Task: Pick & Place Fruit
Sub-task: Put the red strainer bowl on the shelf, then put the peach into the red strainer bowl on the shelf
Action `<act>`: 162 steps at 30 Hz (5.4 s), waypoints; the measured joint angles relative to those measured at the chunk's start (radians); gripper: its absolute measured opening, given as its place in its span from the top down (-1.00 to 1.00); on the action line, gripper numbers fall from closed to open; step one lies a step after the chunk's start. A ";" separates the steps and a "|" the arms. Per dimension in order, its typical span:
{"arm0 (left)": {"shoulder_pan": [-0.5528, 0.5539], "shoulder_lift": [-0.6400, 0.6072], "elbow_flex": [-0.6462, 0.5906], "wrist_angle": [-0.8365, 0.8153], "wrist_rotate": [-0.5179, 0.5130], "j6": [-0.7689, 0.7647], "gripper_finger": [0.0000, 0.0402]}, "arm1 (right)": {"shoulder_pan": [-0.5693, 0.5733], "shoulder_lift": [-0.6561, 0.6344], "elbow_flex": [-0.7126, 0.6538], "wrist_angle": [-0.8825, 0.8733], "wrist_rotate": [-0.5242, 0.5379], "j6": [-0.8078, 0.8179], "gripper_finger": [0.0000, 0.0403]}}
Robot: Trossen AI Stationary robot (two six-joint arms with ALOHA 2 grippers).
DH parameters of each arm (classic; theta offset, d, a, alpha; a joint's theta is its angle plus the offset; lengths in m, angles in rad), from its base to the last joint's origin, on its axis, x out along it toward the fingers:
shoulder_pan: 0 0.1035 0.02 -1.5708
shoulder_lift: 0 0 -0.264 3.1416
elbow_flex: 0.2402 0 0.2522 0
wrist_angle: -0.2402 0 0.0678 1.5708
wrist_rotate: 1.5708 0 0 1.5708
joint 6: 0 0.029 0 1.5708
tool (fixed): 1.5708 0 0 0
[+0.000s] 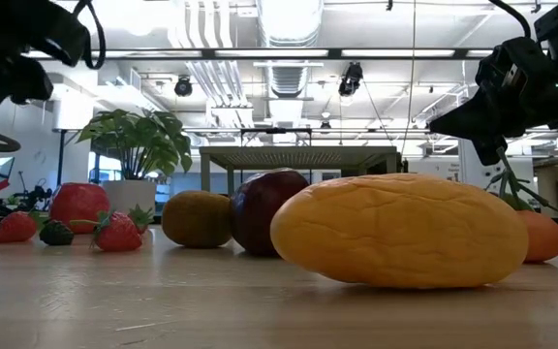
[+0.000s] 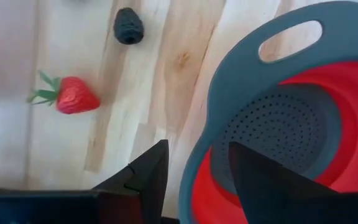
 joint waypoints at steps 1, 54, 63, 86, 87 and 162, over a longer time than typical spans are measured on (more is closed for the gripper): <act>0.000 -0.001 -0.009 0.013 0.014 0.001 0.15 | 0.000 0.000 0.000 0.000 0.000 0.000 0.96; 0.108 -0.155 0.120 0.082 -0.149 -0.042 0.81 | 0.000 0.000 0.000 0.040 0.001 0.011 0.96; 0.369 -0.133 0.307 0.195 -0.223 0.171 0.87 | 0.000 0.000 0.000 0.036 0.001 0.011 0.96; 1.074 0.436 1.073 0.077 0.181 0.422 0.88 | 0.000 0.000 0.000 0.022 0.001 0.008 0.96; 1.089 0.466 1.107 0.047 0.196 0.422 0.88 | 0.000 0.000 0.000 0.017 0.001 0.008 0.96; 1.051 0.249 1.154 -0.264 0.025 0.687 0.12 | 0.000 0.000 0.000 0.056 -0.063 0.004 0.96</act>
